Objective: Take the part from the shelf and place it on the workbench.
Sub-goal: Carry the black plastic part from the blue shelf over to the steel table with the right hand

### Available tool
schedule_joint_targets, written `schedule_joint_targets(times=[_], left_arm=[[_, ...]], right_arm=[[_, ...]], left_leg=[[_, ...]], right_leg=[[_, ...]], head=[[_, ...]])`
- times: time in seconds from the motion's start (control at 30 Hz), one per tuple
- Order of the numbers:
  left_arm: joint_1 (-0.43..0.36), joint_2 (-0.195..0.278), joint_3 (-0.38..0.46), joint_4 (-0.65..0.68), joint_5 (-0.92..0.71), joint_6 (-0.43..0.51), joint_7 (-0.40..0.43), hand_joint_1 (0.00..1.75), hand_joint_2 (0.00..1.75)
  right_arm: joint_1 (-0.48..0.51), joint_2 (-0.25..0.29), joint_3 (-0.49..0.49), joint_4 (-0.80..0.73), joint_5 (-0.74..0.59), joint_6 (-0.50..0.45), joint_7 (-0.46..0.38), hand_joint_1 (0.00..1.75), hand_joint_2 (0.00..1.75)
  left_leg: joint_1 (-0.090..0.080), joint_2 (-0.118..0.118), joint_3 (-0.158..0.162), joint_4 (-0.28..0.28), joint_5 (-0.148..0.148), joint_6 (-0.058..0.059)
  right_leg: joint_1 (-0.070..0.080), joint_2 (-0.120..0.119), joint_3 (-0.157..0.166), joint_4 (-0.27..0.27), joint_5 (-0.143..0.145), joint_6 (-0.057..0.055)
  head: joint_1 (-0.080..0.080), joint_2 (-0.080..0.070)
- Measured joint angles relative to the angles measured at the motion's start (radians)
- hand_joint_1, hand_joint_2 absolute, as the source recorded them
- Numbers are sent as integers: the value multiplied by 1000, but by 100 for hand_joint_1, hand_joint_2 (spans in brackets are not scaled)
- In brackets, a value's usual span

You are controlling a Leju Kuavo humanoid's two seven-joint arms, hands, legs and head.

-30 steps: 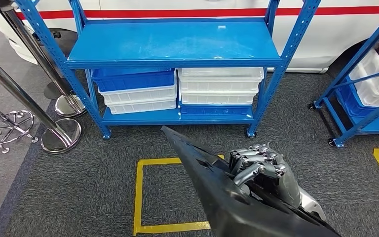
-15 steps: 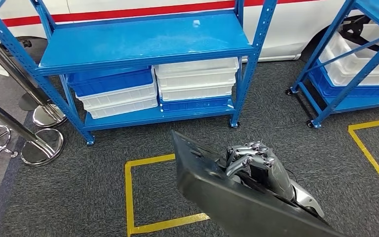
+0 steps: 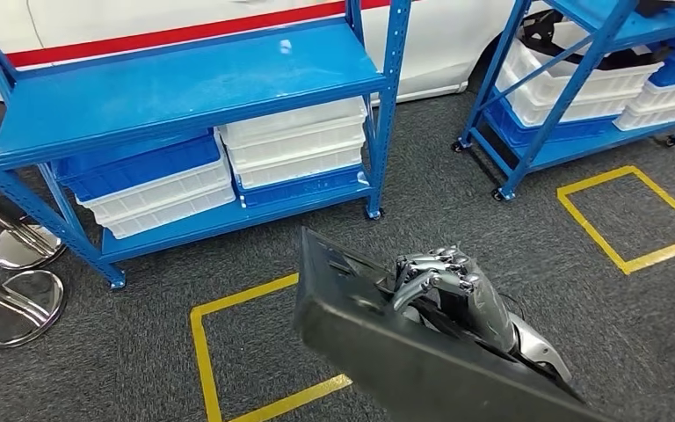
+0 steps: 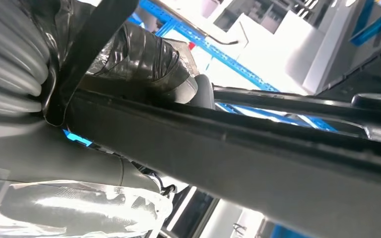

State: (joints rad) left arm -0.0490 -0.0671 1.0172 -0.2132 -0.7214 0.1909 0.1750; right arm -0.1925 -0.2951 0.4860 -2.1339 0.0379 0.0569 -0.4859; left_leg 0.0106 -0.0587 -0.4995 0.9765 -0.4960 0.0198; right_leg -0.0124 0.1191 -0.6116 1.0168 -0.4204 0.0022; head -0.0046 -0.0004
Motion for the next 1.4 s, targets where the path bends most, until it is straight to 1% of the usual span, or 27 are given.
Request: schedule_joint_targets(times=[0.07,0.13,0.17,0.2,0.23,0.27,0.33,0.4,0.43,0.47,0.63,0.67,0.77,0.8,0.83,0.87,0.93,1.0,1.07,1.1,1.17,1.23,1.27,1.3,1.33,1.37,1.4], left_arm=[[-2,0,0,0,-1,-3,-12,0,175],[-1,2,0,0,-4,-9,-21,0,175],[0,3,0,0,-6,-11,-24,0,175],[1,5,0,0,-8,-13,-26,0,175],[2,7,0,0,-10,-13,-28,0,175],[0,9,0,0,-12,-14,-30,0,175],[-4,12,0,0,-19,-15,-32,0,175],[-5,17,0,0,-28,-18,-30,0,175],[-6,19,0,0,-32,-19,-27,0,175],[-7,22,-1,0,-37,-21,-24,0,175],[-9,25,-2,0,-45,-24,-15,0,175],[-9,26,-2,0,-46,-25,-13,0,175],[-4,39,-2,0,-45,-29,-12,0,175],[-2,45,-2,0,-42,-32,-14,0,175],[-1,49,-1,0,-39,-34,-18,0,175],[-1,53,-1,0,-37,-37,-21,0,175],[-2,61,0,0,-35,-42,-24,0,175],[-2,68,0,0,-35,-43,-27,0,175],[-3,73,1,0,-35,-42,-34,0,175],[-5,75,1,0,-35,-41,-40,0,175],[-8,76,3,0,-33,-44,-57,0,175],[-7,77,7,0,-32,-50,-69,0,175],[-6,77,10,0,-32,-53,-72,0,175],[-6,77,13,0,-31,-55,-74,0,175],[-7,77,15,0,-31,-57,-76,0,175],[-8,77,16,0,-32,-58,-78,0,175],[-10,77,16,0,-32,-60,-79,0,175]], right_arm=[[-4,0,3,0,-2,-7,1,173,175],[-9,0,6,1,-1,-15,3,173,175],[-11,1,9,1,2,-20,6,173,175],[-10,1,11,2,6,-27,9,173,175],[-10,2,13,3,10,-34,14,173,175],[-9,2,15,4,16,-43,17,173,175],[-7,2,19,4,28,-63,21,173,175],[-1,2,21,3,44,-89,22,173,175],[6,2,21,1,52,-101,23,173,175],[14,1,21,-1,59,-111,23,173,175],[30,0,21,-6,71,-123,23,173,175],[34,0,21,-7,73,-126,23,173,175],[42,-2,23,-11,69,-134,10,173,175],[41,-1,24,-11,64,-133,3,173,175],[41,-1,25,-11,58,-132,-2,173,175],[40,0,25,-11,54,-130,-6,173,175],[38,3,27,-12,49,-129,-12,173,175],[36,6,27,-12,45,-129,-17,173,175],[34,7,27,-12,38,-124,-24,173,175],[35,6,27,-12,34,-119,-28,173,175],[29,6,26,-12,26,-107,-36,173,175],[21,6,26,-13,20,-99,-39,173,175],[19,6,26,-13,18,-96,-39,173,175],[18,6,26,-13,16,-93,-39,173,175],[18,6,26,-13,14,-90,-39,173,175],[15,6,26,-13,9,-87,-38,173,175],[12,6,26,-13,2,-81,-36,173,175]], left_leg=[[5,27,-2,-10,13,11],[4,56,-7,-13,20,17],[2,71,-8,-12,20,19],[1,85,-10,-11,20,19],[1,99,-11,-10,20,18],[0,112,-11,-8,19,17],[0,135,-9,-6,16,12],[-5,151,-7,-3,11,2],[-7,159,-6,-2,9,-4],[-9,167,-5,-1,8,-10],[-10,181,-4,-2,7,-19],[-8,171,-6,4,0,-23],[-1,85,-107,231,-123,-35],[-1,66,-139,302,-150,-35],[-1,63,-135,292,-130,-32],[-1,55,-112,241,-93,-28],[-1,11,-45,93,-20,-14],[-2,-22,-12,14,0,-5],[-2,-9,-9,1,2,-1],[-1,4,-6,-5,7,2],[5,33,-3,-19,18,10],[4,62,-2,-21,19,14],[3,77,-3,-20,18,15],[2,91,-3,-18,16,14],[2,106,-2,-17,14,12],[2,119,0,-16,11,9],[3,130,4,-14,7,5]], right_leg=[[4,-35,-23,38,-28,11],[2,-90,-71,149,-99,19],[0,-103,-97,212,-129,23],[-2,-110,-113,257,-145,26],[-3,-114,-113,268,-141,28],[-4,-120,-93,239,-120,28],[-2,-150,-14,106,-64,23],[6,-176,38,10,-41,6],[10,-179,43,-4,-42,-3],[13,-170,40,-4,-41,-10],[13,-153,35,-3,-39,-21],[11,-148,34,-6,-36,-25],[9,-103,24,-9,-25,-45],[11,-86,20,-8,-23,-49],[11,-73,20,-7,-23,-49],[12,-60,22,-6,-23,-49],[13,-36,23,-4,-21,-46],[9,-13,15,-2,-17,-36],[7,12,6,-3,-9,-20],[7,12,2,-1,-8,-15],[11,-31,-22,44,-40,-6],[8,-91,-76,159,-106,1],[4,-103,-105,222,-132,5],[0,-110,-123,264,-142,8],[-4,-115,-125,272,-135,12],[-8,-122,-102,235,-108,14],[-10,-137,-64,169,-74,15]], head=[[3,0],[6,0],[6,0],[6,0],[6,0],[6,0],[6,0],[6,0],[6,0],[6,0],[6,0],[6,0],[5,0],[5,0],[5,0],[5,0],[5,0],[5,0],[5,0],[5,0],[6,0],[6,0],[6,0],[6,0],[6,0],[6,0],[6,0]])
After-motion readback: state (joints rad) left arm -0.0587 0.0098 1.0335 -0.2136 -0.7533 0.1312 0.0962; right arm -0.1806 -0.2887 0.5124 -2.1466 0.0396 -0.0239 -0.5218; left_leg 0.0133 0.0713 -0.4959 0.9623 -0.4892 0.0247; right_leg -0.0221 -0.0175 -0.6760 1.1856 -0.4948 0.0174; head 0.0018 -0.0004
